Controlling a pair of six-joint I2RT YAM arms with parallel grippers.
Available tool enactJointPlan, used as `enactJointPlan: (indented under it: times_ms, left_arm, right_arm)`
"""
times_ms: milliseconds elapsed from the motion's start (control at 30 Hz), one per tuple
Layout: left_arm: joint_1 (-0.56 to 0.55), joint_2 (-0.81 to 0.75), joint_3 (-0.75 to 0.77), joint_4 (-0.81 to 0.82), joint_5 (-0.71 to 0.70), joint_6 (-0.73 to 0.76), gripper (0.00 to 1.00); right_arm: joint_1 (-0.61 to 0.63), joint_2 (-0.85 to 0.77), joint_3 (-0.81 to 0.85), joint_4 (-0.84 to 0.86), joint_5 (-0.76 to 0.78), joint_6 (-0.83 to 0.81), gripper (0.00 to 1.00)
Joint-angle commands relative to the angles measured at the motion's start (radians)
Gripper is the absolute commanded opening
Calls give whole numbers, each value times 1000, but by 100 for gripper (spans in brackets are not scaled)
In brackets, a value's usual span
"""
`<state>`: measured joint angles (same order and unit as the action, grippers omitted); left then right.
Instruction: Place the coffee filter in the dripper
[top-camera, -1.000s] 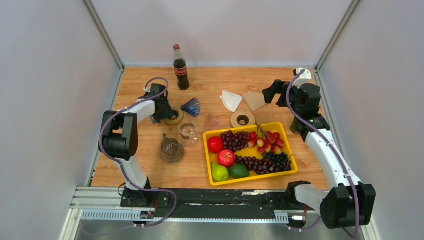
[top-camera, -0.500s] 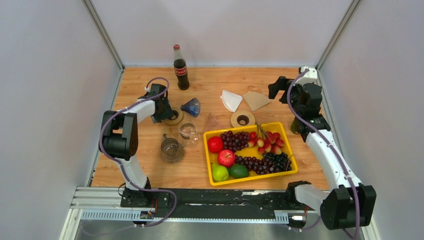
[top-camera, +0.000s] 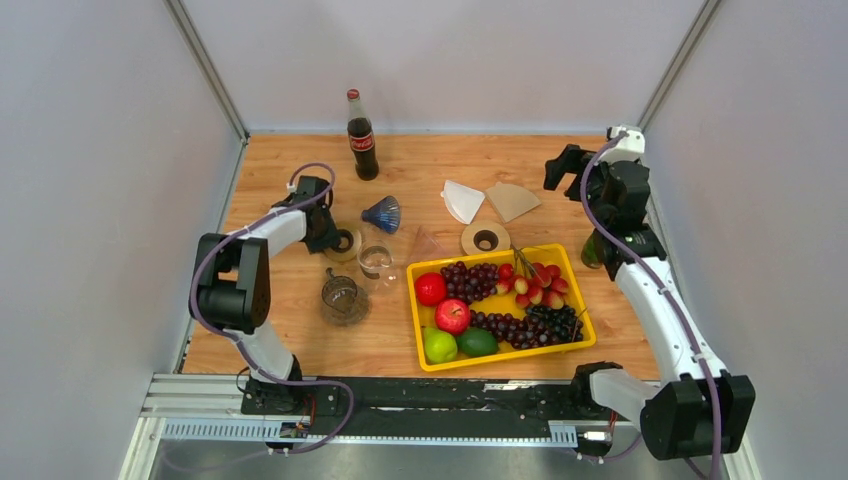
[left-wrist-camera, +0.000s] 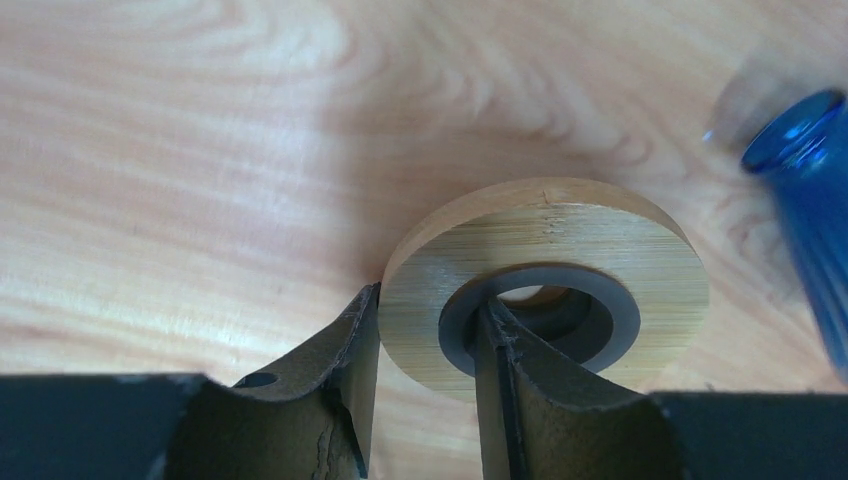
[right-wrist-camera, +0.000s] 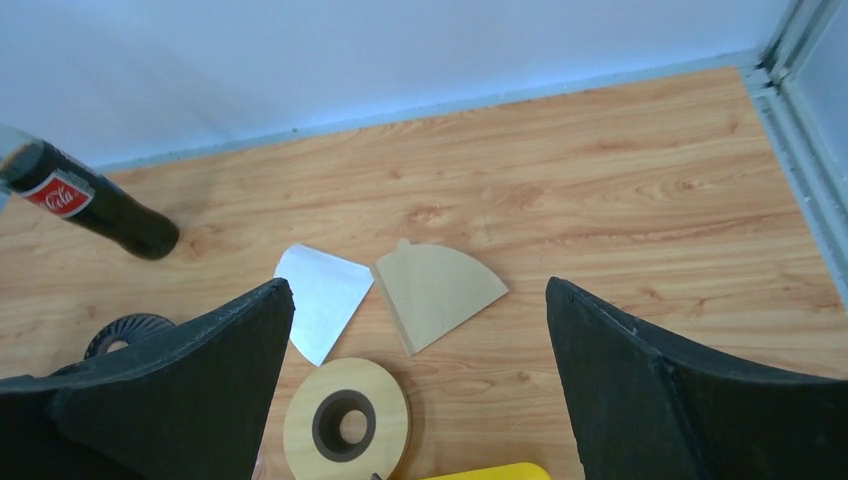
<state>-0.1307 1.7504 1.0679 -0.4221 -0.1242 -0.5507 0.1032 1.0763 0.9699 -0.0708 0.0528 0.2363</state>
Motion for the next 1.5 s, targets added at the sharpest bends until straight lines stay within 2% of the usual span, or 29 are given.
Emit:
enactJointPlan:
  times_ms: [0, 100, 233, 367, 467, 667, 800, 1033, 1167, 1267, 1467]
  left_arm:
    - [-7, -148, -122, 52, -9, -50, 30]
    - [-9, -230, -223, 157, -29, -75, 20]
    - [-8, -325, -293, 291, -55, -95, 16]
    - [-8, -383, -241, 239, -68, -93, 7]
    - [-8, -442, -203, 200, -82, -90, 5]
    - [-8, -573, -147, 109, -2, -79, 5]
    - [-8, -677, -147, 87, 156, -40, 5]
    - [-8, -787, -121, -26, 676, 42, 2]
    - [-9, -825, -129, -84, 843, 46, 0]
    - [-9, -828, -116, -168, 892, 54, 0]
    - [-8, -823, -59, -444, 859, 89, 0]
  right_arm:
    - [-1, 65, 9, 15, -133, -8, 100]
    - [0, 66, -44, 145, -245, 56, 100]
    - [15, 4, -141, 320, -343, 124, 100]
    - [21, -28, -120, 276, -388, 124, 100]
    - [22, -46, -103, 219, -418, 136, 100]
    - [22, -85, -112, 123, -442, 126, 100]
    - [23, -100, -113, 119, -511, 108, 100]
    - [23, -74, -110, 123, -706, 88, 100]
    - [25, -59, -137, 124, -712, 95, 100]
    - [25, -51, -157, 125, -706, 107, 100]
    - [26, -37, -166, 111, -690, 119, 100]
